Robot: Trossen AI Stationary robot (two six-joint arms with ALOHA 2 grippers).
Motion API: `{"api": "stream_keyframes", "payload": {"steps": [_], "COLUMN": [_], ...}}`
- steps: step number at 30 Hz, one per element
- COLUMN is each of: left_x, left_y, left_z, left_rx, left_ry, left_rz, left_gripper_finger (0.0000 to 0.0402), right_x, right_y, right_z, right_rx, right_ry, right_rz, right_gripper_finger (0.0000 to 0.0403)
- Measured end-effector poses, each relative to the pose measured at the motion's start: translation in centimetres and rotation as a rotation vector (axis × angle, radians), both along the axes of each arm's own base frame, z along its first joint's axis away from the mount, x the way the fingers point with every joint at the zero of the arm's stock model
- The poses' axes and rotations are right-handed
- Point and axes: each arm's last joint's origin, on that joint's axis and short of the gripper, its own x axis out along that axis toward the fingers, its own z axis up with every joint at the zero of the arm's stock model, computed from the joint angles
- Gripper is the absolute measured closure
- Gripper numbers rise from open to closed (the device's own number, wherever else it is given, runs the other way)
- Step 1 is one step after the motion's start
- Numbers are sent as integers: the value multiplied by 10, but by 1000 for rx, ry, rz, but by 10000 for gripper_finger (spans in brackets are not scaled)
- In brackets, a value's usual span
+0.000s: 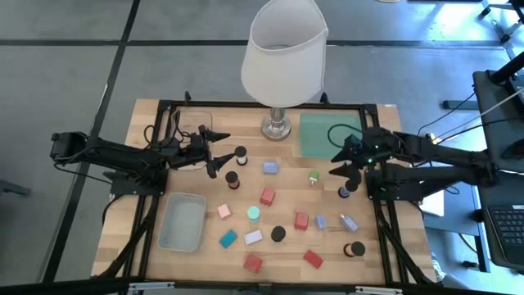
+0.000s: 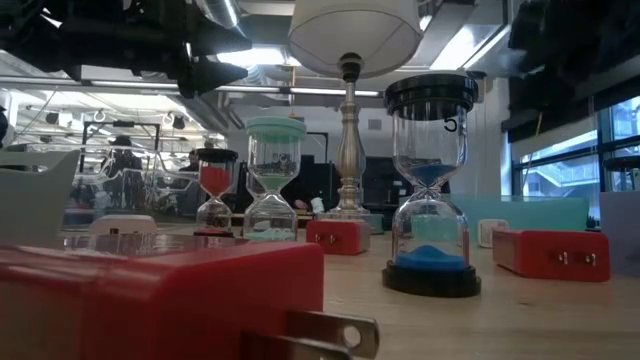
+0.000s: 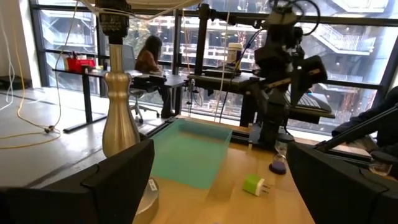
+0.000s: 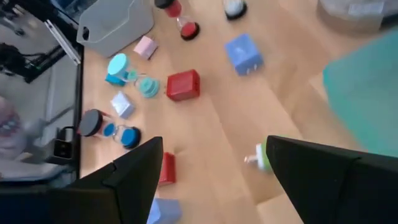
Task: Pick & Place Office items
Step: Put the violet hourglass into the green bin
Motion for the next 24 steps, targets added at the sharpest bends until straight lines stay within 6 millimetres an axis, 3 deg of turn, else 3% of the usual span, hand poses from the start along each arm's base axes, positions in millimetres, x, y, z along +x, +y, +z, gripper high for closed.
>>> {"api": "stream_keyframes", "payload": {"steps": [6, 10, 17, 24], "left_x": [0, 0, 0, 0], "left_y": [0, -1, -1, -1], "left_z": [0, 0, 0, 0], "left_rx": [-32, -103, -100, -123], "left_ry": [-11, -35, -34, -42], "left_rz": [-16, -58, -54, -47], "left_gripper_finger": [38, 38, 38, 38], "right_x": [20, 36, 52, 48], "right_y": [15, 24, 32, 31], "right_z": [20, 14, -2, -6], "right_rx": [-258, -384, -339, -241], "right_ry": [12, 123, 413, 728], "right_rz": [48, 89, 122, -7], "right_gripper_finger": [112, 112, 112, 112]}}
